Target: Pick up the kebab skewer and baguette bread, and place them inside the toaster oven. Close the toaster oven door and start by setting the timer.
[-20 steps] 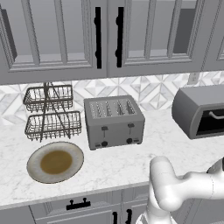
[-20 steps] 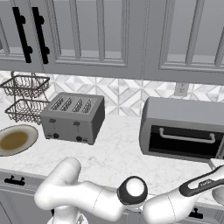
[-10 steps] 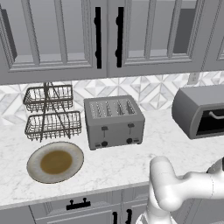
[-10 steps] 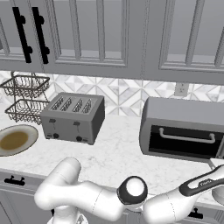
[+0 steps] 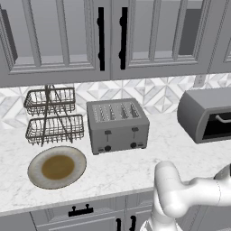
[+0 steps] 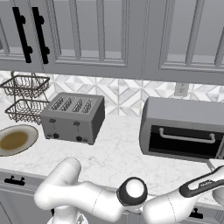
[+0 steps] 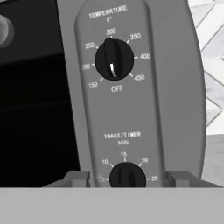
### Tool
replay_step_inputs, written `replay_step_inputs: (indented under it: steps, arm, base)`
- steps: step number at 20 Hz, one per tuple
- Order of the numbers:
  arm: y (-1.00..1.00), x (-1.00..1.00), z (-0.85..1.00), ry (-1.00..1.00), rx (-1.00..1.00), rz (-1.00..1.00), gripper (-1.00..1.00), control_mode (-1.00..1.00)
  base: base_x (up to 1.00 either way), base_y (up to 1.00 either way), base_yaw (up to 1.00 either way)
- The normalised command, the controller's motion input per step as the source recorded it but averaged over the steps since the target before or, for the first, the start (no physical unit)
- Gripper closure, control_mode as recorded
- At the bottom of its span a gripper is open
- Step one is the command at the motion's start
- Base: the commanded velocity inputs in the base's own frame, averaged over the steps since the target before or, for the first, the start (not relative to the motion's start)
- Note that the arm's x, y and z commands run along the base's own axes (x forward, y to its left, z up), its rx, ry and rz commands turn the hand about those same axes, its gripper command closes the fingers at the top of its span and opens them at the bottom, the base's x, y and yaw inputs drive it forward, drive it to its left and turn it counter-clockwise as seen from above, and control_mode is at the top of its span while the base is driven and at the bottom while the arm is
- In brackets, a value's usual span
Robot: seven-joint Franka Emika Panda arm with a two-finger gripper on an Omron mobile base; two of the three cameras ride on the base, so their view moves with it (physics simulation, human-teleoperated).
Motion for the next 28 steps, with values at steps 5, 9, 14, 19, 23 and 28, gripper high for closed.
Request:
replay_step_inputs:
  steps: [5, 9, 14, 19, 23, 28]
  arm:
    - [0.00, -0.26, 0.00, 0.00, 0.00, -0.04, 1.00, -1.00]
    - [0.00, -0.24, 0.00, 0.00, 0.00, -0.11, 1.00, -1.00]
    - [0.00, -0.06, 0.00, 0.00, 0.00, -0.03, 1.00, -1.00]
    - [0.00, 0.00, 0.00, 0.00, 0.00, 0.00, 1.00, -1.00]
    - [0.00, 0.00, 0.00, 0.00, 0.00, -0.01, 1.00, -1.00]
    - [0.00, 0.01, 0.00, 0.00, 0.00, 0.00, -1.00, -1.00]
  base:
    - [0.00, 0.00, 0.00]
    - [0.00, 0.00, 0.00]
    - [0.00, 0.00, 0.00]
    - [0.00, 0.00, 0.00]
    - [0.00, 0.00, 0.00]
    - [0.00, 0.00, 0.00]
